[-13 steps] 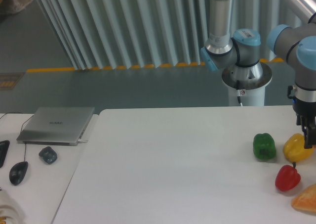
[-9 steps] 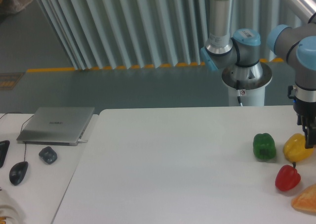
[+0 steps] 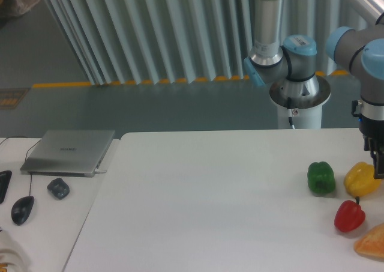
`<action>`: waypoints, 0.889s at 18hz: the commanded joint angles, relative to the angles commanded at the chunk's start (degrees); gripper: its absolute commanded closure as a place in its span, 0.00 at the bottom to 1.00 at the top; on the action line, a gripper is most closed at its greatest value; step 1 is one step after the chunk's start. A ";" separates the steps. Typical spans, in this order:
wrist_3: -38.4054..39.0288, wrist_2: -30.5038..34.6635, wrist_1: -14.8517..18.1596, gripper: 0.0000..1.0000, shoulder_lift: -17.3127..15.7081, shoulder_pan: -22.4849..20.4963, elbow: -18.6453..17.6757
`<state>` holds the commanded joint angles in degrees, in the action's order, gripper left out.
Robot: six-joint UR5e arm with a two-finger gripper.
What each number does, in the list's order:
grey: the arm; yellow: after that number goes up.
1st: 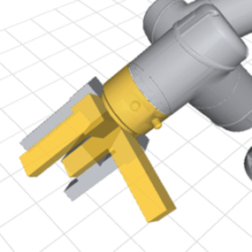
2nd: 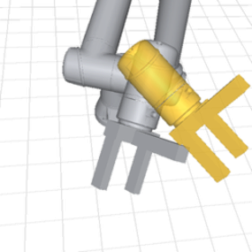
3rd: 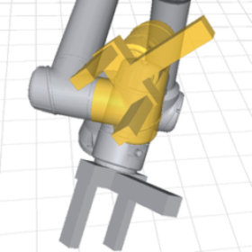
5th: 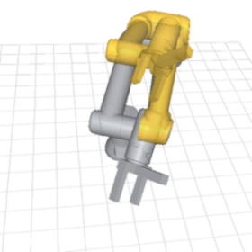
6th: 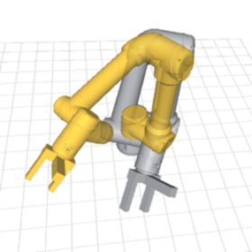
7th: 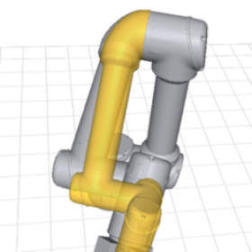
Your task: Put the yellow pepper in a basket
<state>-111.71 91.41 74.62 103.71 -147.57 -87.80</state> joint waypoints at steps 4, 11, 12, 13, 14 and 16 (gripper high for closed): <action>-0.09 0.09 -0.09 0.00 -0.17 -0.44 0.00; 9.05 0.43 -0.70 0.00 -1.85 -1.05 -2.02; 9.31 0.61 -0.70 0.00 -1.85 -1.06 -2.11; 9.49 0.96 -0.53 0.00 -1.93 -1.14 -2.28; 9.84 1.49 -0.27 0.00 -2.02 -1.14 -2.46; 10.46 2.72 -0.26 0.00 -2.11 -1.14 -3.60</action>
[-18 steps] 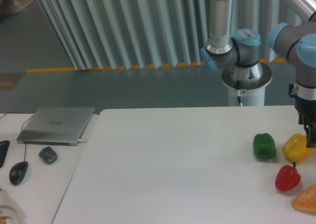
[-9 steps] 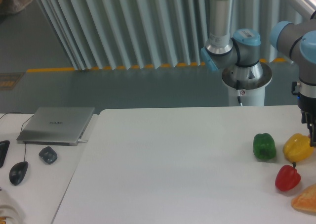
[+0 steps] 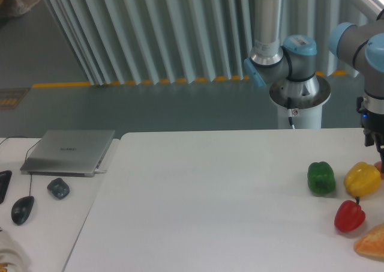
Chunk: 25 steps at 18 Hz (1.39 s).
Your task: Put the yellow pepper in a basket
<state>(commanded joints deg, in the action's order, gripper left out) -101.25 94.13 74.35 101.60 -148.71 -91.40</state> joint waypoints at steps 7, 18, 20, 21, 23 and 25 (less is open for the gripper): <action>4.83 0.26 0.09 0.00 -0.35 0.35 -3.08; 24.14 2.38 -0.26 0.00 3.25 2.19 -3.35; 26.45 2.29 -1.14 0.00 4.21 1.94 -2.91; 26.80 2.37 -2.27 0.00 4.39 1.76 -2.90; 29.51 1.94 -3.51 0.00 4.74 1.32 -3.25; 34.52 1.85 -3.95 0.00 5.45 1.05 -3.52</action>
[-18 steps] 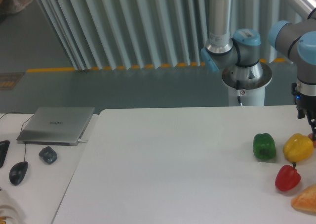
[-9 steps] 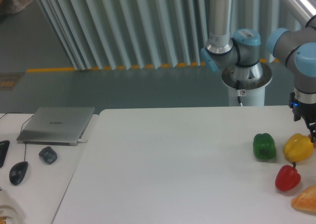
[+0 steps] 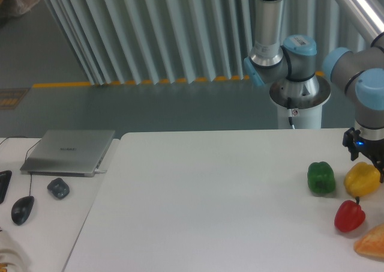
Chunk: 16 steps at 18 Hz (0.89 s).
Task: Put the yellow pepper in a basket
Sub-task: 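Lower the open gripper onto the yellow pepper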
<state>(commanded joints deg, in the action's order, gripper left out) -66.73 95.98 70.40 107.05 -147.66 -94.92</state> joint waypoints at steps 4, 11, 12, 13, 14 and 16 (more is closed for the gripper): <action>6.25 0.17 -1.93 0.00 0.88 0.44 -1.84; 2.93 0.70 1.30 0.00 -0.17 0.79 -2.20; 2.83 0.70 1.75 0.00 -0.26 1.31 -2.20; 3.01 0.88 1.84 0.00 -0.17 1.84 -2.20; 3.01 1.14 1.84 0.00 0.17 2.19 -2.20; 3.10 3.50 1.75 0.00 0.79 2.90 -2.37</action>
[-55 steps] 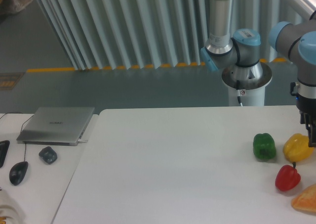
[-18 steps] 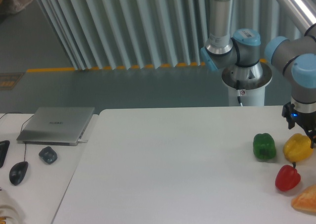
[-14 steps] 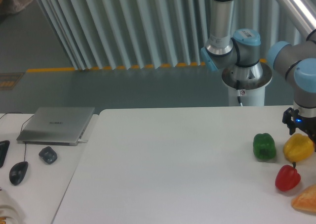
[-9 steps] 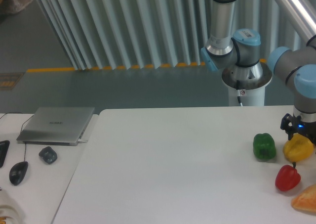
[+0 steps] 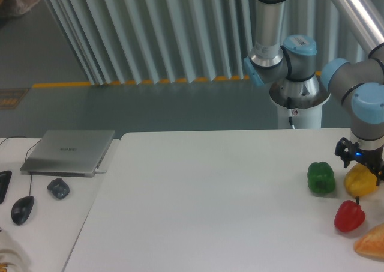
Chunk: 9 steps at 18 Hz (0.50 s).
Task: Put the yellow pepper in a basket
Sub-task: 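Lower the open gripper onto the yellow pepper, then close the gripper on the yellow pepper and lift it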
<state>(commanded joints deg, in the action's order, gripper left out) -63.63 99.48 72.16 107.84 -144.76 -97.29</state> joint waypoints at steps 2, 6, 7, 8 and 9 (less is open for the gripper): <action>0.00 1.15 -0.17 0.00 0.79 0.36 0.09; -0.26 1.24 -0.26 0.00 1.06 -0.17 0.17; -0.18 1.24 -0.44 0.00 1.41 -0.26 0.26; -0.17 1.42 -0.44 0.00 1.67 -0.26 0.35; -0.17 1.68 -0.61 0.00 1.85 -0.26 0.44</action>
<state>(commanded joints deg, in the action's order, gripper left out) -63.81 101.16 71.54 109.69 -145.02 -96.86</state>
